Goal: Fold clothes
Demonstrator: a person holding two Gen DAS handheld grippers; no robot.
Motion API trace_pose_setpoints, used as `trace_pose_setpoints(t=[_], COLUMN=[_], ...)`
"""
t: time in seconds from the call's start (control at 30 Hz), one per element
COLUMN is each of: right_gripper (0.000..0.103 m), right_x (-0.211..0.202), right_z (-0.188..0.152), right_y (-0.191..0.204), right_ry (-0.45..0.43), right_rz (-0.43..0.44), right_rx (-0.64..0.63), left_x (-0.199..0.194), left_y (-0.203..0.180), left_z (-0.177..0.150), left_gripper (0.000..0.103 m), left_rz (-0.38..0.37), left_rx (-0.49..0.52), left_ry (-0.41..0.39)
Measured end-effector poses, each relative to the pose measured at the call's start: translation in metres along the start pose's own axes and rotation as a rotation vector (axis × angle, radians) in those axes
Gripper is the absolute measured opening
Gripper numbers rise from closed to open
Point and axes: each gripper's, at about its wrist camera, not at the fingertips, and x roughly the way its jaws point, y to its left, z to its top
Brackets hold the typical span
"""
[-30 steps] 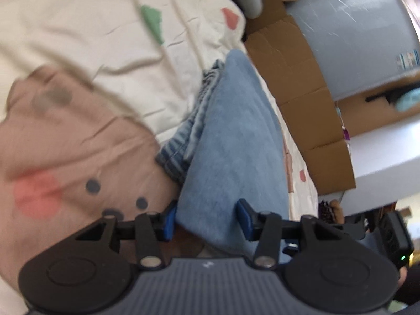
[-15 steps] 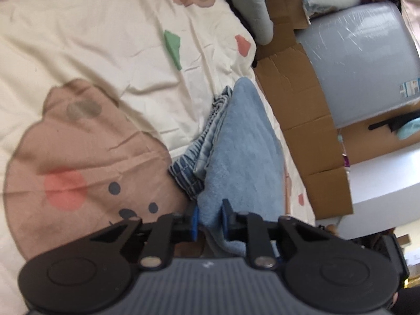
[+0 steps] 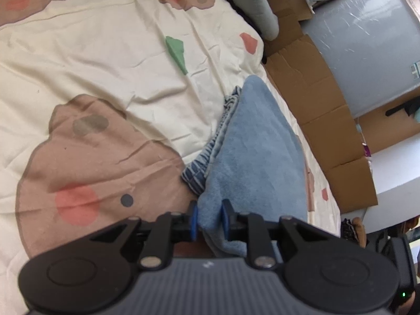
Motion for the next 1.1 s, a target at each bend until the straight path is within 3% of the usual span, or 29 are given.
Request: trace_pose_setpoints(t=[0.3, 0.47, 0.7, 0.93, 1.0, 1.03, 1.1], right_gripper=[0.023, 0.024, 0.029, 0.029, 0.031, 0.037, 0.043], right_x=[0.02, 0.02, -0.014, -0.038, -0.043, -0.045, -0.048], right_z=[-0.001, 0.001, 0.011, 0.007, 0.003, 0.0, -0.005], right_y=[0.009, 0.012, -0.019, -0.042, -0.054, -0.061, -0.078], right_ry=[0.023, 0.038, -0.008, -0.075, -0.096, -0.105, -0.121], right_rz=[-0.047, -0.057, 0.044, -0.044, -0.079, -0.097, -0.139], right_rx=[-0.072, -0.085, 0.105, 0.143, 0.186, 0.21, 0.272], left_x=[0.005, 0.002, -0.016, -0.016, -0.019, -0.02, -0.023], left_y=[-0.001, -0.004, -0.019, -0.024, -0.028, -0.03, -0.03], left_z=[-0.003, -0.006, 0.001, 0.011, 0.015, 0.018, 0.026], left_gripper=[0.024, 0.021, 0.018, 0.018, 0.022, 0.027, 0.052], left_rz=[0.037, 0.041, 0.034, 0.076, 0.099, 0.116, 0.15], left_rx=[0.025, 0.019, 0.02, 0.072, 0.109, 0.125, 0.14], left_ry=[-0.01, -0.022, -0.036, 0.001, 0.005, 0.005, 0.003])
